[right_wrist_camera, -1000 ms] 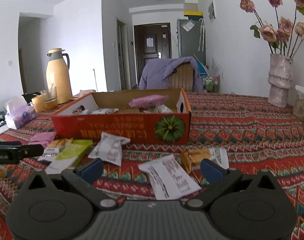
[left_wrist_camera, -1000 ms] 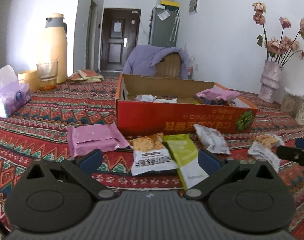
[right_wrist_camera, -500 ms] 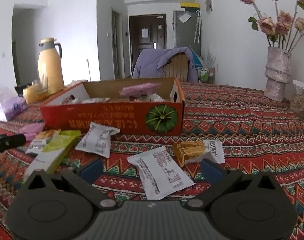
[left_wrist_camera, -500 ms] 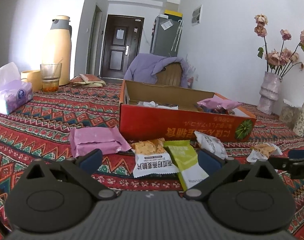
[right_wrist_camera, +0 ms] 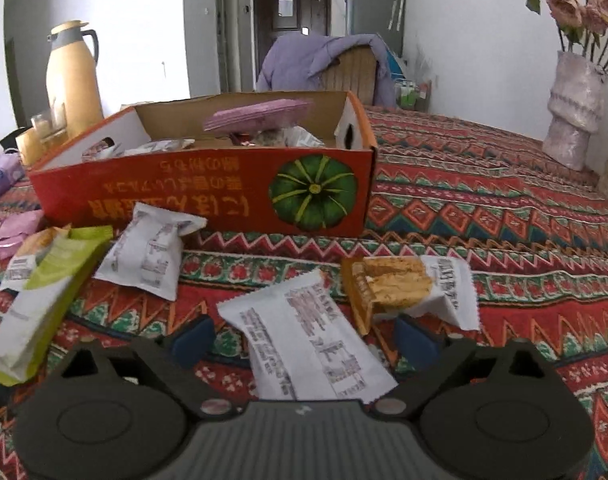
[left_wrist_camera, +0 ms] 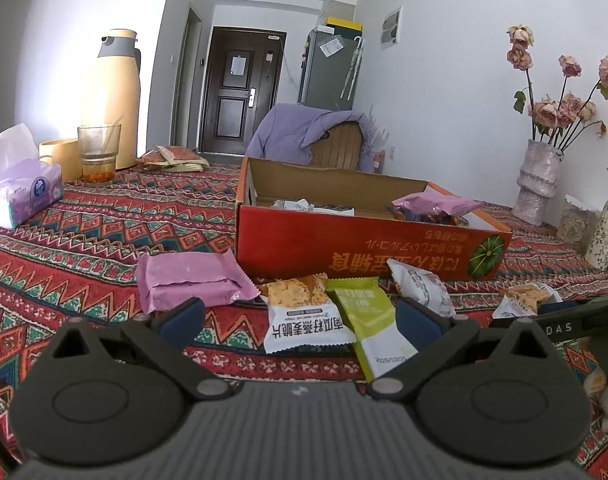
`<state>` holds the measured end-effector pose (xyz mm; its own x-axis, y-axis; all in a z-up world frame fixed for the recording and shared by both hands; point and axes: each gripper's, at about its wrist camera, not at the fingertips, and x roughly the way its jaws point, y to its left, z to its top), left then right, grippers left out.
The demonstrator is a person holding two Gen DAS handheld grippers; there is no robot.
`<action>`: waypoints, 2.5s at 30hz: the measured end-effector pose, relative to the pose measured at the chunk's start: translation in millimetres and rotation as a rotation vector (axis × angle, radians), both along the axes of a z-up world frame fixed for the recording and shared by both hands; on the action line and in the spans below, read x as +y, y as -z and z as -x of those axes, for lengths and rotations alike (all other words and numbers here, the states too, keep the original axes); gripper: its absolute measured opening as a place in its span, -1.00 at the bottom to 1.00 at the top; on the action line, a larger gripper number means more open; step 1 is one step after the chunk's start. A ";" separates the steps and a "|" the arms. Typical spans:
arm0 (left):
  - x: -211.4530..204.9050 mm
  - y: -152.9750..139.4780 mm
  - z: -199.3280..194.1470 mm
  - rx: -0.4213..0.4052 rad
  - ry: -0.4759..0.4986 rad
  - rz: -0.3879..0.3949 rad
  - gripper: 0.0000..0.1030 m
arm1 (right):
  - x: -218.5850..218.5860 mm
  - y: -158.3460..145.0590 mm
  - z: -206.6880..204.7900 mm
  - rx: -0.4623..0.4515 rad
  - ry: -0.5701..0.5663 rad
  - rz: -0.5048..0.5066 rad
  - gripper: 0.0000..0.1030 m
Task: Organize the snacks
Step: 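Grasp a white printed wrapper with the right gripper, then grasp the cracker packet with the left gripper while the right holds its wrapper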
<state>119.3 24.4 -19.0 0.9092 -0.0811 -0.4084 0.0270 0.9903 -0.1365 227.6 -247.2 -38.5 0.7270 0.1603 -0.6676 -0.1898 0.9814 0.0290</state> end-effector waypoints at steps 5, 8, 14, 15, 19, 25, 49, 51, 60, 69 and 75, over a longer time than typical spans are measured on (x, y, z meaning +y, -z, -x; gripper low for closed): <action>0.3 0.8 -1.0 0.006 -0.001 0.003 1.00 | 4.0 -1.0 8.1 -0.033 -0.047 -0.004 0.34; 0.1 0.8 -1.2 0.005 -0.002 0.002 1.00 | 11.1 -1.9 15.6 -0.063 -0.098 0.006 0.00; 0.6 0.6 -1.3 0.004 -0.006 0.005 1.00 | 17.8 -8.5 25.5 -0.132 -0.090 0.056 -0.22; 0.5 0.7 -1.3 0.005 -0.007 0.006 1.00 | 16.9 -10.8 29.4 -0.160 -0.083 0.055 -0.22; 0.5 0.6 -1.1 0.007 -0.009 0.005 1.00 | 13.1 -19.0 45.9 -0.273 -0.046 0.058 -0.22; -1.8 1.1 -3.5 0.025 -0.032 -0.015 1.00 | 6.9 -24.6 53.8 -0.323 -0.028 0.036 -0.22; -12.3 -1.8 -85.0 0.312 -0.157 -0.043 0.62 | -3.4 -22.0 51.2 -0.319 -0.015 -0.029 -0.21; -12.3 2.2 -87.3 0.322 -0.155 -0.042 0.48 | -2.9 -22.1 51.8 -0.320 -0.015 -0.029 -0.21; -11.3 9.5 -80.3 0.300 -0.134 -0.043 -0.11 | -2.6 -22.3 52.4 -0.323 -0.017 -0.030 -0.21; -7.5 -0.8 -58.6 0.212 -0.114 -0.027 -0.16 | -3.8 -22.6 52.5 -0.323 -0.011 -0.041 -0.21; -10.1 -12.0 -35.9 0.111 -0.090 -0.041 -0.16 | -4.6 -22.2 52.8 -0.330 -0.012 -0.040 -0.21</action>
